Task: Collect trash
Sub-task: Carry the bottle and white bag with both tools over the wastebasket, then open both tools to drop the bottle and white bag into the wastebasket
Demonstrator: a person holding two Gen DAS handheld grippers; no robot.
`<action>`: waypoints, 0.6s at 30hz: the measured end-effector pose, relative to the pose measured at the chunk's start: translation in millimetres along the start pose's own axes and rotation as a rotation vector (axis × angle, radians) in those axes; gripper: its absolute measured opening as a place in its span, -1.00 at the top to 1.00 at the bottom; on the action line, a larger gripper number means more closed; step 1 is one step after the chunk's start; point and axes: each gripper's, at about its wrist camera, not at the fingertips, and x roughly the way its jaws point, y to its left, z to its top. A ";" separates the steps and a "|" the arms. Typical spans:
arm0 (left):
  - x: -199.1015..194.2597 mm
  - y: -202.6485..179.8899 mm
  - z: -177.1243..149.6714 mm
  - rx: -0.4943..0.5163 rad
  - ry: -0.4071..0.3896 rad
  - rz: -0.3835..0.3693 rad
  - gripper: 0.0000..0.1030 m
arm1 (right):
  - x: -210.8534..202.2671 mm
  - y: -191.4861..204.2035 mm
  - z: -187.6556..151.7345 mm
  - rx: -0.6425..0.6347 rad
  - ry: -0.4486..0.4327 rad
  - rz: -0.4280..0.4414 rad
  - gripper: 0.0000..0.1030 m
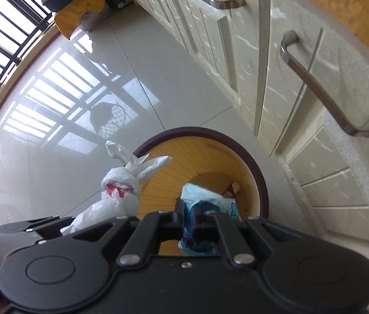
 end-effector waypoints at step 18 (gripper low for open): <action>8.3 -5.1 8.0 -0.002 -0.024 -0.021 0.21 | -1.6 -14.9 1.8 0.053 -0.007 -0.015 0.66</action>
